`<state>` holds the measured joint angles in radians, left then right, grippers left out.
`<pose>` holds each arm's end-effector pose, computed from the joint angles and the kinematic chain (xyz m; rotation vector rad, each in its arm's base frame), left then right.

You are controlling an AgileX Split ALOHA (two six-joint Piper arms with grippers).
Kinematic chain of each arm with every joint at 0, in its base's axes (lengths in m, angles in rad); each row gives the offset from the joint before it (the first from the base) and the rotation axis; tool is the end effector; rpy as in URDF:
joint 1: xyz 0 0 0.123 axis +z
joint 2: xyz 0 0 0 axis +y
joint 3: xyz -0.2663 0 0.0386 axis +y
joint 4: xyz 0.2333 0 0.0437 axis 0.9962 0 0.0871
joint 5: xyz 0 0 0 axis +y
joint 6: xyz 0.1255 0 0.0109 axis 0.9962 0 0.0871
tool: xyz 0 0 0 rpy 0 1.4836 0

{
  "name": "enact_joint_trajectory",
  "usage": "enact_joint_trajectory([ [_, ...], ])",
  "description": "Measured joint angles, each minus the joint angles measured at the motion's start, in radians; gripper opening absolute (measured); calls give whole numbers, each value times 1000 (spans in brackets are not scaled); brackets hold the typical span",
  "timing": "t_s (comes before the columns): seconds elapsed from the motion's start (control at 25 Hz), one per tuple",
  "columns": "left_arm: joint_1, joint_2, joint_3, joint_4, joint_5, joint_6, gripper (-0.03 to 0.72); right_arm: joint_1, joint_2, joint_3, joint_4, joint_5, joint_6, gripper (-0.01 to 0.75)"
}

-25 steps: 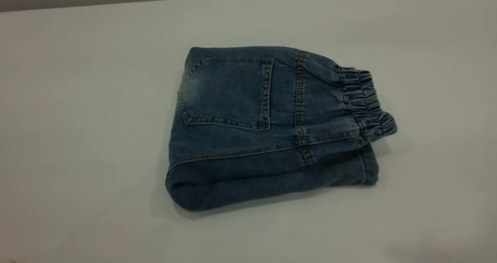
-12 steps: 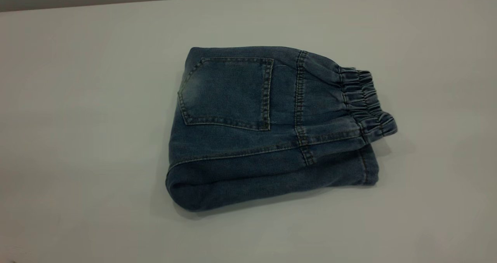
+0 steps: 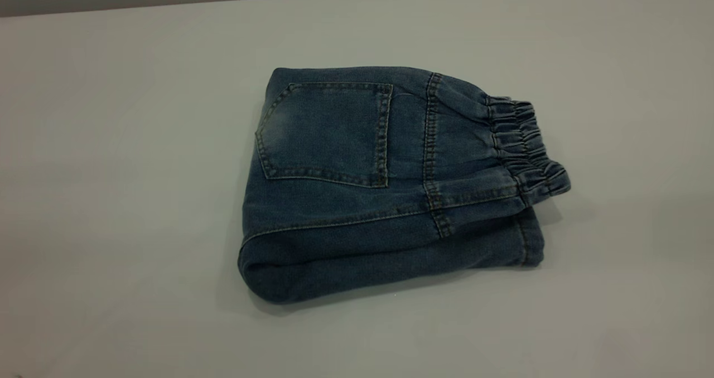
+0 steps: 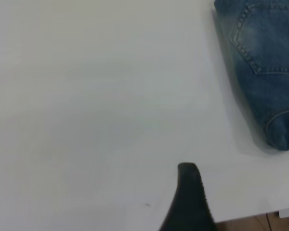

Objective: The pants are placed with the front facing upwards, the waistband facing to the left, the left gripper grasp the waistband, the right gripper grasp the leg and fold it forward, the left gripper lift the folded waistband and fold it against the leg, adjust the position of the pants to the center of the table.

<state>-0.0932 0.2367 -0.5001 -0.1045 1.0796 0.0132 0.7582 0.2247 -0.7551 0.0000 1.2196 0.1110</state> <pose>0.0564 -0.0169 0.2425 0.1131 2.2971 -0.1725 0.0232 0.0219 0.3043 -0.7046 2.1007 0.4909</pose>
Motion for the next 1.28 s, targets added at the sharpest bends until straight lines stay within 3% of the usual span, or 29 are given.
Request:
enact_joint_trajectory([
  [0.24,0,0,0,0,-4,0,487,-1,-73,198,0,-98,0,402],
  [0.4,0,0,-1,0,-4,0,487,-1,-74,234,-8,-181,-1,402],
  [1.16,2,0,-2,0,-1,0,487,-2,-74,249,0,-156,-36,402],
  [1.28,9,0,-2,0,-1,0,487,-56,-74,249,6,-155,-36,402],
])
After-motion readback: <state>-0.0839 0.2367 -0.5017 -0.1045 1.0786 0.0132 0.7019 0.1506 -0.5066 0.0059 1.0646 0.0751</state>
